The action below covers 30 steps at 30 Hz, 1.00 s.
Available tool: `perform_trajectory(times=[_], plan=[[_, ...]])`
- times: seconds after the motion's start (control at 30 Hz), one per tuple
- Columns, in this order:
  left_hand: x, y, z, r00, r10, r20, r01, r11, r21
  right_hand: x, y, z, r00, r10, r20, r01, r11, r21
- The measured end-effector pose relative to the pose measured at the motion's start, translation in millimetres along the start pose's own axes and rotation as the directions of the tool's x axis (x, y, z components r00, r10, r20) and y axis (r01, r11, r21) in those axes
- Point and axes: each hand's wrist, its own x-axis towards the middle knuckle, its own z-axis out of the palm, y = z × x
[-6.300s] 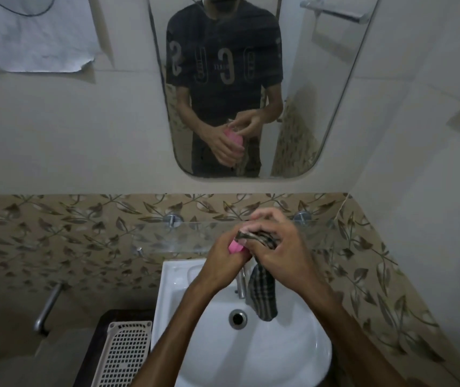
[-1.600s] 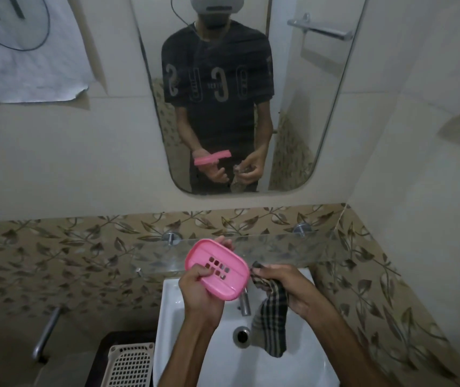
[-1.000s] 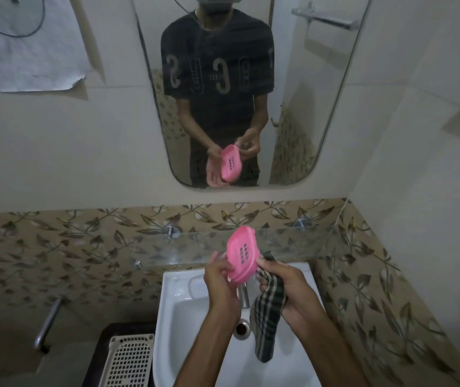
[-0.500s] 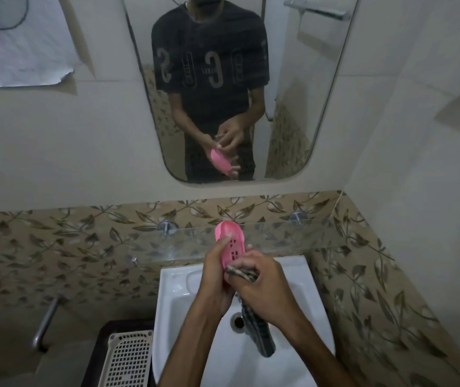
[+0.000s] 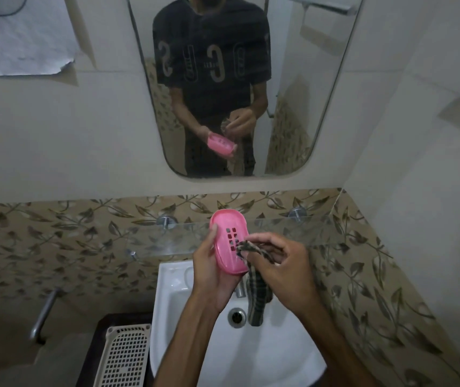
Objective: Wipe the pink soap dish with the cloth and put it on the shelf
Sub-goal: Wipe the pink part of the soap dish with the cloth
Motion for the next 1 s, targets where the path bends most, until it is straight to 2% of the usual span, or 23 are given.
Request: perform_trajectory(times=[0.07,0.17,0.3,0.37,0.43,0.53,0.57,0.7,0.8,0.9,1.0], plan=[[0,0,3,1.0,0.02,0.012,-0.02,1.0,-0.018,-5,3,6,0.992,-0.126,0.03,0.129,0.978,-0.164],[-2,0,9,0.997,0.08,-0.015,-0.08,0.997,0.009,-13,9,18,0.972,-0.214,0.094,0.231,0.936,-0.264],[-6,-1,13,0.988,0.151,0.024,-0.151,0.987,0.044,-3,14,12,0.994,-0.095,-0.052,0.08,0.967,-0.243],[-6,-1,12,0.98,0.194,0.043,-0.197,0.976,0.087,-6,12,16,0.994,-0.103,-0.019,0.098,0.977,-0.187],[-6,-1,13,0.977,0.21,0.047,-0.214,0.972,0.101,-11,8,21,0.985,-0.172,0.02,0.172,0.966,-0.192],[-9,-1,18,0.977,0.2,0.078,-0.204,0.977,0.057,-4,13,19,0.988,-0.113,-0.1,0.094,0.979,-0.178],[-9,-3,16,0.977,0.204,0.063,-0.207,0.977,0.049,-5,13,19,0.99,-0.097,-0.098,0.078,0.98,-0.18],[-8,-4,10,0.975,0.217,0.041,-0.218,0.975,0.041,-10,16,26,0.973,-0.225,0.045,0.228,0.939,-0.259],[-8,0,8,0.972,0.22,0.081,-0.227,0.971,0.077,7,23,9,0.986,-0.164,0.041,0.168,0.935,-0.312],[-8,4,8,0.974,0.206,0.097,-0.217,0.968,0.123,11,24,-1,0.945,-0.269,0.186,0.319,0.883,-0.344],[-8,5,13,0.977,0.192,0.094,-0.205,0.966,0.16,14,25,-7,0.925,-0.317,0.211,0.375,0.85,-0.369]])
